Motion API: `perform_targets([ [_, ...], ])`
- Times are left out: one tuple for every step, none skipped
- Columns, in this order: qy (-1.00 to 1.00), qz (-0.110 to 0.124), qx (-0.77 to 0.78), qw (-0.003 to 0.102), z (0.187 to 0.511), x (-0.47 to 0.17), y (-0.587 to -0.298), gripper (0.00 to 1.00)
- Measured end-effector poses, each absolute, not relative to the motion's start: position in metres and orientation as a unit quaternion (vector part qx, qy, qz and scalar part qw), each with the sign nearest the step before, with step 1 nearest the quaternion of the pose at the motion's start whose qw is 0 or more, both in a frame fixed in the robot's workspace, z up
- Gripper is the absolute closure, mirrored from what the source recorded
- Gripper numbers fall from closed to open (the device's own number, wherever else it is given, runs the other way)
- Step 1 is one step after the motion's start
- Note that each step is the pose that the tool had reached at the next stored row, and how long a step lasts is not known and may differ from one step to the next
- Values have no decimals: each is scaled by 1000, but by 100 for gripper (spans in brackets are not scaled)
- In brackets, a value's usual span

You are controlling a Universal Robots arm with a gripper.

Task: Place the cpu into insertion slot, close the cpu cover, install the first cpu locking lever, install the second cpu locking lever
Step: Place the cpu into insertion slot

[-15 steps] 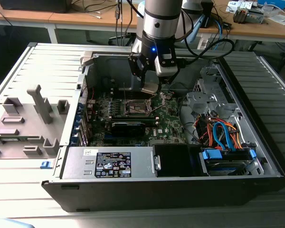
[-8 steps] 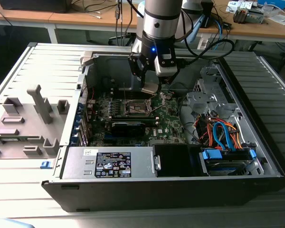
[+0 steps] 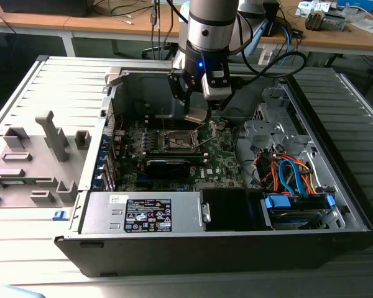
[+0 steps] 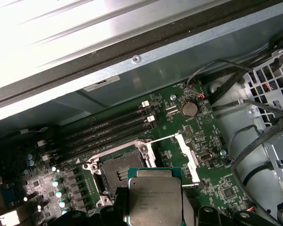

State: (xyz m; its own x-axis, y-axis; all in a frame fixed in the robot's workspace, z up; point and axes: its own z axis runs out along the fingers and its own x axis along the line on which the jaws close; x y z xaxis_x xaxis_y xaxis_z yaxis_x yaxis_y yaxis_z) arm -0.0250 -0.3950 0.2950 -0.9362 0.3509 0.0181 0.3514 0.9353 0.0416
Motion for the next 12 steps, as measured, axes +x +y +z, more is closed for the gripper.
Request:
perform_targets([
  [-984,-22,-179,5,295,-25,-395,45],
  [-983,-22,-180,5,295,-25,-395,45],
  [-983,-22,-180,5,295,-25,-395,45],
  [-983,-22,-181,5,295,-25,-395,45],
  [-983,-22,-182,5,295,-25,-395,45],
  [-983,-22,-183,5,295,-25,-395,45],
  [-983,-22,-183,5,295,-25,-395,45],
  [-983,-22,-184,5,295,-25,-395,45],
  [-983,-22,-184,5,295,-25,-395,45],
  [-983,-22,-185,5,295,-25,-395,45],
  [-982,-22,-186,5,295,-25,-395,45],
  [-982,-22,-186,5,295,-25,-395,45],
])
